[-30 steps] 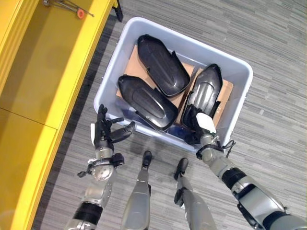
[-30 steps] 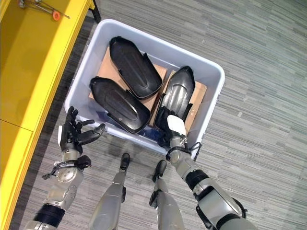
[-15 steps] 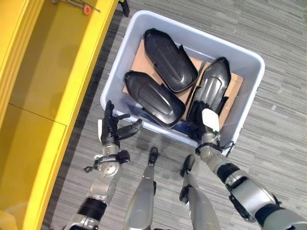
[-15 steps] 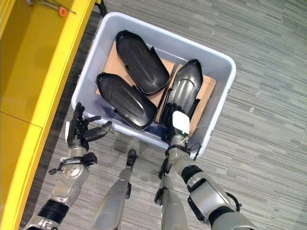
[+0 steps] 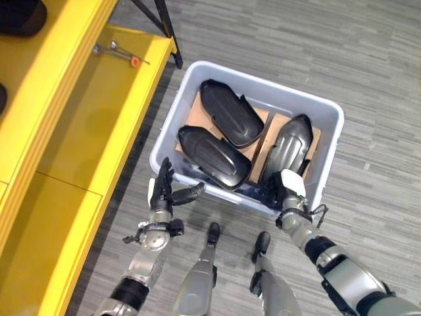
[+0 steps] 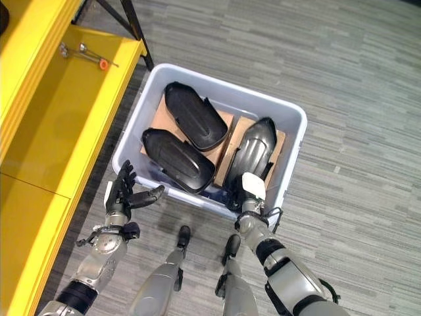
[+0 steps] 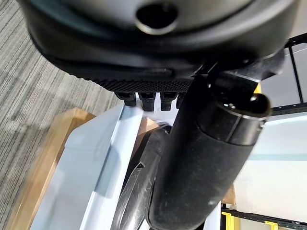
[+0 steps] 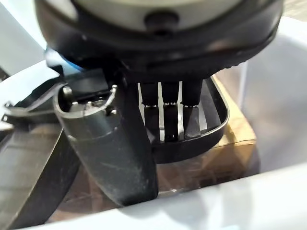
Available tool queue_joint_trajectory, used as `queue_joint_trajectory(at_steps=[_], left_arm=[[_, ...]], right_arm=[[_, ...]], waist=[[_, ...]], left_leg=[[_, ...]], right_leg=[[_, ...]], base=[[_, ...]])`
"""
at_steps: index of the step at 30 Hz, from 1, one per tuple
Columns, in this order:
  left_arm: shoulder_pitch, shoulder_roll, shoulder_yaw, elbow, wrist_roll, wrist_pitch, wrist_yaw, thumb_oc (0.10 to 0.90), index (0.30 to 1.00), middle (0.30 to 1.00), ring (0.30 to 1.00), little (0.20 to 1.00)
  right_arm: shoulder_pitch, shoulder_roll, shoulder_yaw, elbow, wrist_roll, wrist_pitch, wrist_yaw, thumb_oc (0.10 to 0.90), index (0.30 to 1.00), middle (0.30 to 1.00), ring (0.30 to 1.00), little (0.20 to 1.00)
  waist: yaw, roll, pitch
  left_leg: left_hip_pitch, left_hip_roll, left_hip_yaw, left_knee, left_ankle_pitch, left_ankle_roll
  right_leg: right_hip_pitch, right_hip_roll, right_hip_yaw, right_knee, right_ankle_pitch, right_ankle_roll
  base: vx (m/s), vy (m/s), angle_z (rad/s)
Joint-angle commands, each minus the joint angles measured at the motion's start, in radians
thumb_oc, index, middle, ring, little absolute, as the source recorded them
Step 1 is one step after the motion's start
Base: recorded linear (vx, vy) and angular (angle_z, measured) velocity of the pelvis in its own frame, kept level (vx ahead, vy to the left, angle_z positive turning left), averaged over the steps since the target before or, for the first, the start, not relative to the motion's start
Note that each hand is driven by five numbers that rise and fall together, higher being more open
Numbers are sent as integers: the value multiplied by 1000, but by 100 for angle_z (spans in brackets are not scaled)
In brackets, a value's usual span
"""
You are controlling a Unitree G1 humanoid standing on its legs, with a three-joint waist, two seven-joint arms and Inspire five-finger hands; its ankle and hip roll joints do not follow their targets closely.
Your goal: Move parts from the plastic box to the shelf.
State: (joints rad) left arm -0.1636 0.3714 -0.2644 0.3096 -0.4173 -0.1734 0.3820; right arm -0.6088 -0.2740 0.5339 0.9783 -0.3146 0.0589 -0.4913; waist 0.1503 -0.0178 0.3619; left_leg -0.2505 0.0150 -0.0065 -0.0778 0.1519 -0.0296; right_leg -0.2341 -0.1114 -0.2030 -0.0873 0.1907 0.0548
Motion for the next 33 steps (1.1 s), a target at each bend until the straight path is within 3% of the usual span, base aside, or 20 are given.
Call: queue_joint_trajectory(at_steps=[1, 9, 22, 33], left_arm=[[-38, 35, 25, -51, 63, -61, 2, 900, 1000, 1000, 1000, 1000], [24, 42, 75, -2, 80, -52, -13, 900, 1000, 1000, 1000, 1000], [130, 7, 136, 35, 102, -29, -58, 900, 1000, 1000, 1000, 1000], [196, 0, 145, 8, 135, -16, -84, 900, 1000, 1000, 1000, 1000]], right_arm=[[8, -32, 19, -86, -98, -24, -28, 400, 300, 300, 300, 300], [42, -149, -49, -394, -143, -55, 0, 400, 300, 300, 300, 300], [152, -269, -143, -766, -162, -138, 104, 400, 300, 300, 300, 300], [218, -326, -153, -955, -165, -184, 190, 400, 300, 300, 300, 300]], waist=[[-2, -56, -23], [-46, -87, -117], [-110, -68, -271], [-133, -42, -325]], left_leg=[[86, 40, 52, -9, -100, 3], [171, 51, 75, -9, -128, 5], [280, 59, 102, -9, -161, 8], [295, 76, 109, -9, -158, 2]], right_leg=[[37, -107, 52, 65, -54, 115], [98, -98, 75, 64, -68, 120], [178, -85, 111, 59, -97, 115], [186, -68, 125, 64, -113, 105]], base=[[75, -16, -4], [67, -13, -19], [82, -10, -11], [17, -39, -6]])
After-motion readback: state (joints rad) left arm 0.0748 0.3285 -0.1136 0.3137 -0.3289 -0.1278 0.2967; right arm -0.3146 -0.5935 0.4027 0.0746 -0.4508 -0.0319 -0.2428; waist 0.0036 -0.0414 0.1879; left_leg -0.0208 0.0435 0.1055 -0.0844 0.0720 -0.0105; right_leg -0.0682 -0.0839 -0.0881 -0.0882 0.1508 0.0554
